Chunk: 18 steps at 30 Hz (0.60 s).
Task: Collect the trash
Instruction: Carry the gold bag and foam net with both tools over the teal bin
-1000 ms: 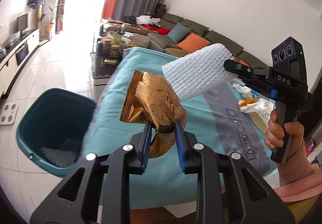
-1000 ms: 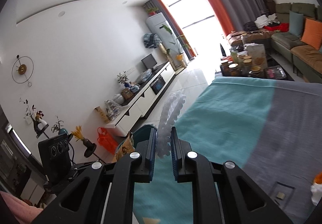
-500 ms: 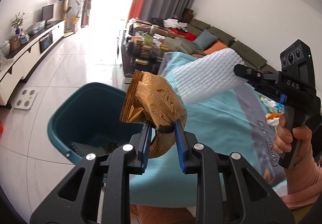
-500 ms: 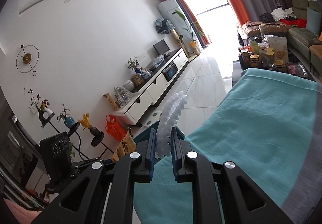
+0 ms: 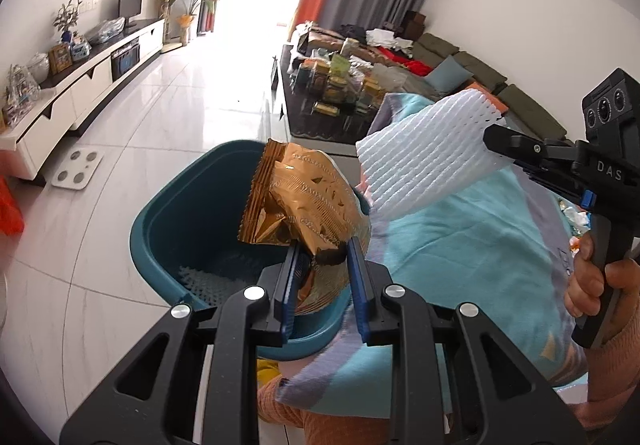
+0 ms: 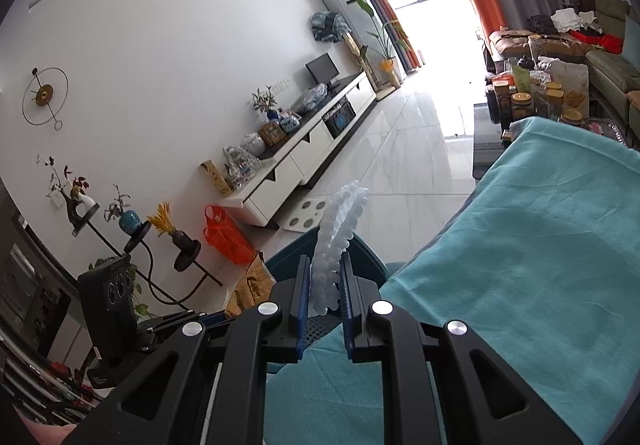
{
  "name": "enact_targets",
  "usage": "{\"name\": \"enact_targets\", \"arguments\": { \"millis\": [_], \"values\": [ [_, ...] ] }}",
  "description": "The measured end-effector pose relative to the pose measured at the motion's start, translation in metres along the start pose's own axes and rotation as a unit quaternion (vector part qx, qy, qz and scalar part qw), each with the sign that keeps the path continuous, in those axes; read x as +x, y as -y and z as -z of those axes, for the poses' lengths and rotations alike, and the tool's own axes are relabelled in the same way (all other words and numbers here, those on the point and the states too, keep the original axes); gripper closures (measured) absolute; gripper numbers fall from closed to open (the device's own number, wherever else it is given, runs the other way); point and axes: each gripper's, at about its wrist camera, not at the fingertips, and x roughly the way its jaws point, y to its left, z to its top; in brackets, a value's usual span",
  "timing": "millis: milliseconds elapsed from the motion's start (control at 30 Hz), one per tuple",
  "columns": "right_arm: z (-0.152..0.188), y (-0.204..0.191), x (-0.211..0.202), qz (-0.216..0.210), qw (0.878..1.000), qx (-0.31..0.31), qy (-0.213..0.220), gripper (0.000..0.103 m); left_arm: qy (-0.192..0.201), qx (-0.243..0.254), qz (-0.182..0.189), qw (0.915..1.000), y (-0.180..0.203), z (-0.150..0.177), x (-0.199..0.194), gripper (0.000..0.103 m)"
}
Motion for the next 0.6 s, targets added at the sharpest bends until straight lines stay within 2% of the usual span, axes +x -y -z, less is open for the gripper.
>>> {"name": "enact_targets", "arguments": {
  "millis": [600],
  "values": [
    [0.01,-0.022,0.054,0.021,0.998,-0.021,-0.061,0.089,-0.04,-0.038,-0.033,0.9979,-0.018,0.005,0.048,0.079]
  ]
}}
